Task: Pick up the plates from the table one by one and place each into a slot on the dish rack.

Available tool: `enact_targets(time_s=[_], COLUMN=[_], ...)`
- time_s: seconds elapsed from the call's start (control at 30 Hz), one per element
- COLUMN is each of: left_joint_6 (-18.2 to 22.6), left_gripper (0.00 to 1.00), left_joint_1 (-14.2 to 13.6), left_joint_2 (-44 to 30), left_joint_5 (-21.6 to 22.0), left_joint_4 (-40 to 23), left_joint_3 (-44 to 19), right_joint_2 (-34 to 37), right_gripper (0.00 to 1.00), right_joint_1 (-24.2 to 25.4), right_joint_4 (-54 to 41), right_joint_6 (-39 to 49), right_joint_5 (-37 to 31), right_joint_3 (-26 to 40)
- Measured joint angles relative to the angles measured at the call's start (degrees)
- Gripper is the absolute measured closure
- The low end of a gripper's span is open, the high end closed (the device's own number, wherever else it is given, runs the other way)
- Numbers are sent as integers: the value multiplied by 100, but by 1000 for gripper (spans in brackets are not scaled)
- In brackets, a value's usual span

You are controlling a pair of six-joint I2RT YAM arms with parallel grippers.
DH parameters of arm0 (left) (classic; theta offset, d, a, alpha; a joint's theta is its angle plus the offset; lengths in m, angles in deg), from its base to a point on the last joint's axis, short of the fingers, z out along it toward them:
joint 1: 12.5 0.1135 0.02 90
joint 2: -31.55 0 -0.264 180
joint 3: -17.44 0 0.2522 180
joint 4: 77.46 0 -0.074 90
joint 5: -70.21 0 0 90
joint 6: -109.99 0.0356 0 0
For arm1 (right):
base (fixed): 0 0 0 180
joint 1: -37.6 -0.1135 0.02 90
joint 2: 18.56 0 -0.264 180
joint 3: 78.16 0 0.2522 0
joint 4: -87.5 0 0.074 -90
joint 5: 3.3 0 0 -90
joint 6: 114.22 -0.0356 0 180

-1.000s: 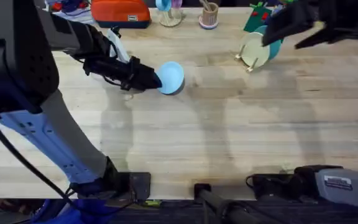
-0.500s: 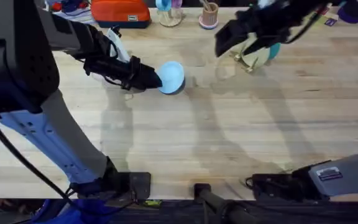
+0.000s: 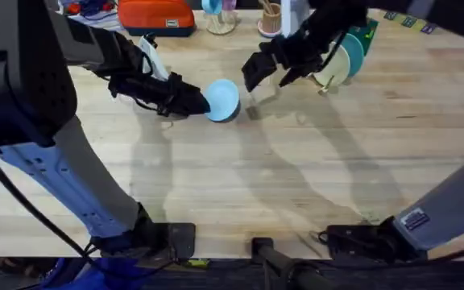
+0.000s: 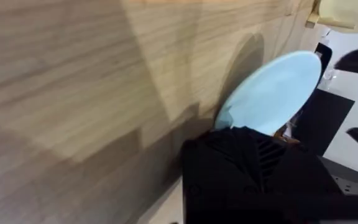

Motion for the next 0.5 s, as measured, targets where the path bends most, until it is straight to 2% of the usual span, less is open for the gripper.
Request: enact_targets(time_s=[0.5], left_joint_6=[0], left_gripper=[959], left_joint_1=[0], left_joint_2=[1], left_joint_5=[0], left_joint_4=[2], left_joint_3=[0], right_joint_2=[423], right_gripper=[7], right_joint_1=[-403], right_joint_4=[1176], right_joint_6=[-44], right_joint_5=[15], right_joint_3=[0])
